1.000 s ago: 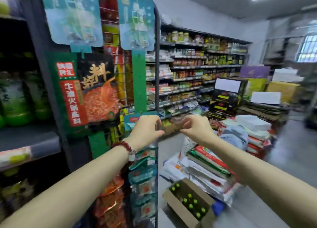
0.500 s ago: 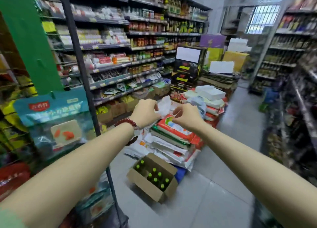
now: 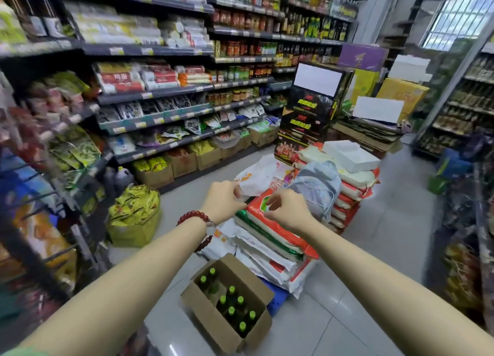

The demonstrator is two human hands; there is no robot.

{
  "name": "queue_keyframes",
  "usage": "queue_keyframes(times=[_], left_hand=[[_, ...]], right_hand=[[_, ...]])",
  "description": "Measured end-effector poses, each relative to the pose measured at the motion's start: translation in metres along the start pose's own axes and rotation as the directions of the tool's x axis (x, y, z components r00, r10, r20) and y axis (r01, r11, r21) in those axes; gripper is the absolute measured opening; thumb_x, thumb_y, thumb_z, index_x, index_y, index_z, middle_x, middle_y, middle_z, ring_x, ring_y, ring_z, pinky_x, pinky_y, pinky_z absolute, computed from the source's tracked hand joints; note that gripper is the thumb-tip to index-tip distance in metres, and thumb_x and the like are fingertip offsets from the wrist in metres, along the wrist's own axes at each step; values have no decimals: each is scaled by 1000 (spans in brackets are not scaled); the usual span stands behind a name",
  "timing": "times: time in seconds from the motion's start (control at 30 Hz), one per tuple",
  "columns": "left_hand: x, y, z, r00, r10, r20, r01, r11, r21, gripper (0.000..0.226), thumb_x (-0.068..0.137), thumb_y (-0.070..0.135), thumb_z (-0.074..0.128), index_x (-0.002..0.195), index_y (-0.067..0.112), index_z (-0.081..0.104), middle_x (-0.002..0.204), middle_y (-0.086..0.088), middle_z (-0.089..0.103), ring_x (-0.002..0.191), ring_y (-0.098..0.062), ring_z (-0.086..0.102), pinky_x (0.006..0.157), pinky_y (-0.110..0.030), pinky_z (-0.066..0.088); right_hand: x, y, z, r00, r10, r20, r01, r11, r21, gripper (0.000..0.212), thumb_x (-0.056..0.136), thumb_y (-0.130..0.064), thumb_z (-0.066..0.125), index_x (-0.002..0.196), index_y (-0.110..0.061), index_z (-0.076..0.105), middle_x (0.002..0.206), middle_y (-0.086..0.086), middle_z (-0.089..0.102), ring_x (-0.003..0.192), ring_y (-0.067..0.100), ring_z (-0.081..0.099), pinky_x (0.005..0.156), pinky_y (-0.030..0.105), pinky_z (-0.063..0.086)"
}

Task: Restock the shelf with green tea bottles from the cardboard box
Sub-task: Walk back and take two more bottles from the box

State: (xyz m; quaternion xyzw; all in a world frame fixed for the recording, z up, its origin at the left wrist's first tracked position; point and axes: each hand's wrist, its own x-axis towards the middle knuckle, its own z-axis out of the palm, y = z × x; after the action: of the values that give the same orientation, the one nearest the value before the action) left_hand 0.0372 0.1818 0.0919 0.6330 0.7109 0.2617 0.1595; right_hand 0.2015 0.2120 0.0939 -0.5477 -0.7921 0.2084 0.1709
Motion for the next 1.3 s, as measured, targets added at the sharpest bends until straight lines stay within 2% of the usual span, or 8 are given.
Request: queue_keyframes(times=[0.2,0.3,0.57,0.73,0.87,0.97,1.13,1.3], left_hand=[[68,-35,43,971,-229,-61,224,972,-75,26,79,23,70,93,2,69,95,-14,71,93,-26,65,69,-25,41],[90,-60,72,931,-349,-108,338,935,-110,27,79,24,70,96,3,69,97,-13,71,94,-25,64,72,-26,43],[82,-164,198,809,-582,-79,566,808,-163,15,79,22,69,88,10,67,78,-4,63,80,-22,63,66,-25,43],[70,-240,284,784,-619,-42,609,780,-143,23,80,24,70,97,9,66,90,-8,68,86,-22,63,71,-26,47],[62,-298,360,778,-627,-39,616,773,-153,23,83,25,68,100,10,66,91,-5,67,86,-17,62,72,-27,51],[59,-340,418,767,-641,-34,626,759,-177,20,83,24,68,99,11,66,93,-6,68,86,-17,62,73,-25,51],[61,-407,520,768,-639,-26,621,755,-212,22,81,22,70,99,9,68,88,-5,68,76,-11,58,58,-10,40],[64,-451,597,773,-634,-12,615,754,-230,18,80,24,72,94,13,67,75,5,61,74,-9,57,58,-12,39]], right_hand=[[102,36,32,983,-113,147,115,993,-5,20,77,-11,69,92,1,72,93,16,73,81,23,63,69,27,44],[143,61,60,959,-151,239,158,987,-8,22,75,-8,69,90,8,69,93,23,72,88,35,66,67,33,45],[204,145,200,898,-162,410,139,987,86,18,78,-9,71,96,-7,70,93,11,73,76,15,58,54,18,37],[216,202,313,873,-148,465,119,989,92,20,78,-12,72,98,-8,70,91,10,71,88,23,65,73,24,46],[215,243,400,847,-166,505,137,986,95,17,78,-12,71,95,-7,70,81,3,62,80,18,57,57,23,37],[216,276,465,838,-183,515,159,983,90,14,78,-16,74,73,-21,62,79,1,61,79,17,57,62,23,40],[218,334,565,834,-158,529,137,987,78,13,80,-18,74,92,-14,71,78,-1,63,79,15,58,73,21,43],[223,380,629,842,-153,517,130,988,80,19,78,-14,74,71,-23,59,76,1,63,79,17,60,78,28,49]])
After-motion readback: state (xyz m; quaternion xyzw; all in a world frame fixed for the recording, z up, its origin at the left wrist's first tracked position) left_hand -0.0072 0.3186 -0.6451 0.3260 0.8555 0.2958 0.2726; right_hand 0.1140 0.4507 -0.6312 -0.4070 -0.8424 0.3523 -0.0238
